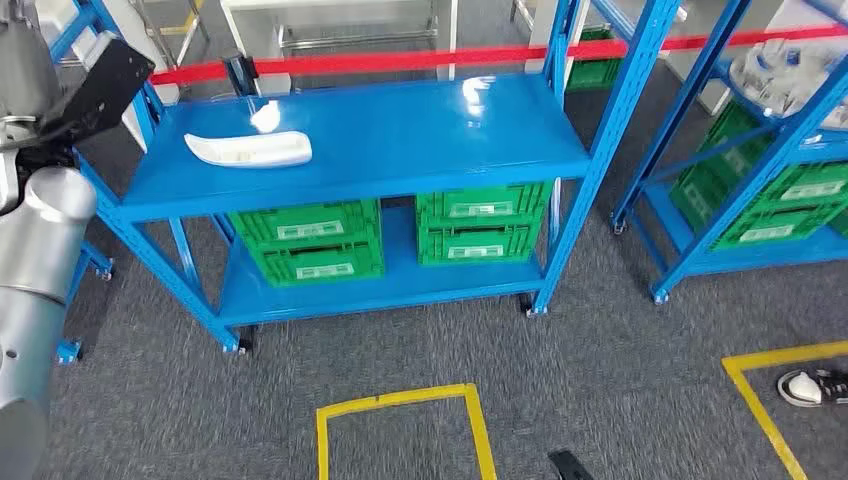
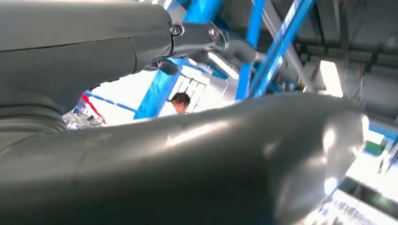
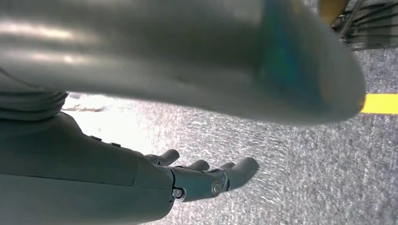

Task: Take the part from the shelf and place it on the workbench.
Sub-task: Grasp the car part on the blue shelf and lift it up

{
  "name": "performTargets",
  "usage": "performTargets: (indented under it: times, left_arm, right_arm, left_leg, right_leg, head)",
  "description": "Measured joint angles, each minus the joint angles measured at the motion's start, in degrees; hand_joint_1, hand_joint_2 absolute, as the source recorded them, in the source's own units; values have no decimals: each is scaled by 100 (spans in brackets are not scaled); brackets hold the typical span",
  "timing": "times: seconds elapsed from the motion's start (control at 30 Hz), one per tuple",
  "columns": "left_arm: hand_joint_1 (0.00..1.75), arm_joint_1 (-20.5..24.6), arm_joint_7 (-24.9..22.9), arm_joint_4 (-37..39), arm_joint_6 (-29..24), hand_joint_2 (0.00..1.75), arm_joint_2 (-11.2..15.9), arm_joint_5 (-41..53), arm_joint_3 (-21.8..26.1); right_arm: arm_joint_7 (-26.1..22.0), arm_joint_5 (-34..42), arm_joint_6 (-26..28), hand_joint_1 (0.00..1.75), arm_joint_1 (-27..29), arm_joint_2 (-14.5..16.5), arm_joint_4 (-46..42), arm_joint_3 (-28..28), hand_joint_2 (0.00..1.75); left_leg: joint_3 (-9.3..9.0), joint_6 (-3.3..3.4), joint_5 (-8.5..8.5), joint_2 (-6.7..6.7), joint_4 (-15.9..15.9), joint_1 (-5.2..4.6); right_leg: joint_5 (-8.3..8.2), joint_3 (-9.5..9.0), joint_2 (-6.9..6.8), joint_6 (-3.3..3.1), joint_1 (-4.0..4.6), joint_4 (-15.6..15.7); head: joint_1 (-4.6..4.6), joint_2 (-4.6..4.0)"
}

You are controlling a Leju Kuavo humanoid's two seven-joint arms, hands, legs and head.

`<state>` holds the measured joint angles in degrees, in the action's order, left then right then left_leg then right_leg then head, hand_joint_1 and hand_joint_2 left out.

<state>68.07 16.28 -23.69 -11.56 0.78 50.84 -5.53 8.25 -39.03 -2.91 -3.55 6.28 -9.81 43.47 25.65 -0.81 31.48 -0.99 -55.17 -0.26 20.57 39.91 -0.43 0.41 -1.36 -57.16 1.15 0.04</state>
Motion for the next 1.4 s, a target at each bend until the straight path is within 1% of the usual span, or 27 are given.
performTargets:
  times: [0.1,0.17,0.2,0.27,0.3,0.33,0.37,0.47,0.5,0.57,0.63,0.7,0.77,0.83,0.87,0.9,0.97,1.0,1.03,1.1,1.17,1.2,1.27,1.3,1.33,1.37,1.4]
  left_arm:
    - [0,34,5,-43,-10,0,45,-26,-6]
    - [0,50,5,-55,-13,0,93,-42,-16]
    - [0,35,3,-46,-13,0,119,-43,-25]
    - [0,-18,-9,-22,-13,0,173,-45,-41]
    - [0,-40,-15,-13,-13,0,195,-46,-45]
    - [0,-52,-20,-4,-13,0,214,-46,-47]
    - [0,-57,-26,4,-13,0,230,-46,-50]
    - [0,-104,-54,52,-5,0,287,-46,-79]
    - [0,-130,-62,64,1,0,304,-44,-94]
    - [0,-150,-63,45,9,0,318,-44,-116]
    - [0,-137,-46,10,22,0,314,-61,-130]
    - [0,-148,-8,-1,102,0,297,-134,-143]
    - [0,-221,64,-8,237,0,256,-259,-154]
    - [0,-316,196,-23,487,0,209,-463,-169]
    - [0,-364,285,-40,682,0,188,-607,-175]
    - [0,-413,370,-65,883,0,164,-756,-180]
    - [0,-525,502,-126,1237,0,117,-1027,-205]
    - [0,-579,532,-170,1370,0,93,-1130,-222]
    - [0,-621,552,-230,1502,0,75,-1234,-243]
    - [0,-669,551,-378,1738,0,50,-1418,-295]
    - [0,-701,542,-475,1967,0,42,-1589,-379]
    - [0,-729,538,-496,2079,0,40,-1662,-424]
    - [0,-790,532,-507,2270,0,34,-1773,-521]
    - [0,-820,531,-507,2326,44,31,-1802,-572]
    - [0,-841,530,-506,2361,87,27,-1820,-630]
    - [0,-853,528,-506,2378,131,23,-1827,-690]
    - [0,-857,523,-505,2381,175,21,-1829,-749]
  right_arm:
    - [13,-28,2,0,-20,2,2,0,0]
    - [27,-54,7,0,-42,2,3,0,0]
    - [35,-61,8,0,-49,1,3,0,0]
    - [53,-67,9,0,-48,1,4,0,0]
    - [60,-68,9,0,-42,1,4,0,0]
    - [66,-73,9,0,-36,1,5,0,0]
    - [72,-82,9,0,-32,1,5,0,0]
    - [88,-104,9,0,-28,3,20,-1,0]
    - [92,-108,9,0,-29,3,26,-1,0]
    - [96,-115,8,0,-42,-1,29,0,0]
    - [92,-119,8,0,-54,-4,29,0,0]
    - [89,-126,5,0,-65,-5,30,0,0]
    - [92,-144,1,0,-57,-7,31,0,0]
    - [93,-163,-1,0,-40,-19,31,0,0]
    - [93,-168,-1,0,-34,-27,31,0,0]
    - [91,-173,-3,0,-28,-37,31,0,0]
    - [88,-188,-5,0,-8,-50,32,0,0]
    - [88,-198,-6,0,-1,-55,32,0,0]
    - [89,-210,-6,0,2,-56,33,0,0]
    - [88,-229,-7,0,-18,-56,33,0,0]
    - [83,-242,-8,0,-39,-57,33,3,0]
    - [81,-245,-9,0,-45,-59,33,5,0]
    - [75,-250,-12,0,-48,-62,33,18,0]
    - [71,-250,-14,0,-46,-62,33,26,0]
    - [68,-250,-16,0,-43,-62,33,36,0]
    - [63,-249,-17,0,-42,-62,33,44,0]
    - [56,-249,-17,0,-42,-62,33,51,0]
  left_leg:
    - [82,-70,-115,7,-279,24]
    - [482,-127,-224,32,-942,42]
    - [752,-151,-164,44,-1313,50]
    - [1222,-167,256,56,-1747,64]
    - [1366,-156,482,61,-1756,67]
    - [1440,-136,576,64,-1622,67]
    - [1460,-110,465,69,-1357,66]
    - [1403,-40,-842,111,-292,39]
    - [1384,-27,-1138,118,-118,24]
    - [1313,12,-1174,97,-76,22]
    - [1191,85,-1090,76,-64,41]
    - [1043,150,-966,63,-63,37]
    - [886,185,-811,38,-65,25]
    - [683,186,-639,2,-72,18]
    - [565,179,-545,-8,-78,15]
    - [454,166,-452,-12,-83,13]
    - [281,121,-262,-26,-123,-7]
    - [238,91,-178,-39,-136,-18]
    - [205,55,-130,-52,-171,-27]
    - [249,-11,-150,-53,-329,-22]
    - [515,-77,-194,-12,-811,-9]
    - [723,-109,-118,12,-1132,4]
    - [1139,-150,222,38,-1685,32]
    - [1285,-154,366,46,-1807,43]
    - [1358,-151,380,53,-1770,48]
    - [1352,-143,237,58,-1569,49]
    - [1273,-125,-51,62,-1218,47]
  right_leg:
    - [91,-126,2,-113,-13,9]
    - [203,-289,19,-188,-26,23]
    - [277,-374,30,-205,-27,28]
    - [441,-567,62,-210,-27,34]
    - [528,-675,75,-204,-27,35]
    - [615,-788,85,-196,-26,35]
    - [708,-909,91,-186,-25,35]
    - [981,-1180,107,-124,-12,32]
    - [1052,-1236,112,-88,-5,45]
    - [1067,-1300,117,-10,9,-22]
    - [925,-1127,98,28,5,-417]
    - [914,-656,78,49,1,-1107]
    - [1288,-152,73,64,15,-1621]
    - [1649,107,73,52,33,-1570]
    - [1605,131,73,37,41,-1323]
    - [1348,106,72,20,48,-978]
    - [503,30,71,-26,75,-306]
    - [186,-3,74,-54,91,-130]
    - [19,-25,74,-85,104,-57]
    - [38,-94,74,-160,99,-62]
    - [99,-181,72,-247,77,-37]
    - [138,-226,74,-277,68,-26]
    - [224,-315,85,-297,64,-27]
    - [269,-359,92,-290,64,-33]
    - [316,-405,97,-281,64,-43]
    - [361,-455,101,-269,65,-54]
    - [406,-506,104,-255,65,-63]
  head:
    - [9,0]
    - [3,0]
    - [-1,0]
    - [-3,0]
    - [-3,0]
    - [-4,0]
    - [-3,0]
    - [-11,0]
    - [-14,0]
    - [-8,0]
    - [9,0]
    - [18,0]
    - [26,0]
    - [33,0]
    - [36,0]
    - [36,0]
    - [38,0]
    - [34,0]
    - [32,0]
    - [26,0]
    - [17,0]
    - [11,0]
    - [7,0]
    - [5,0]
    - [5,0]
    - [5,0]
    - [4,0]
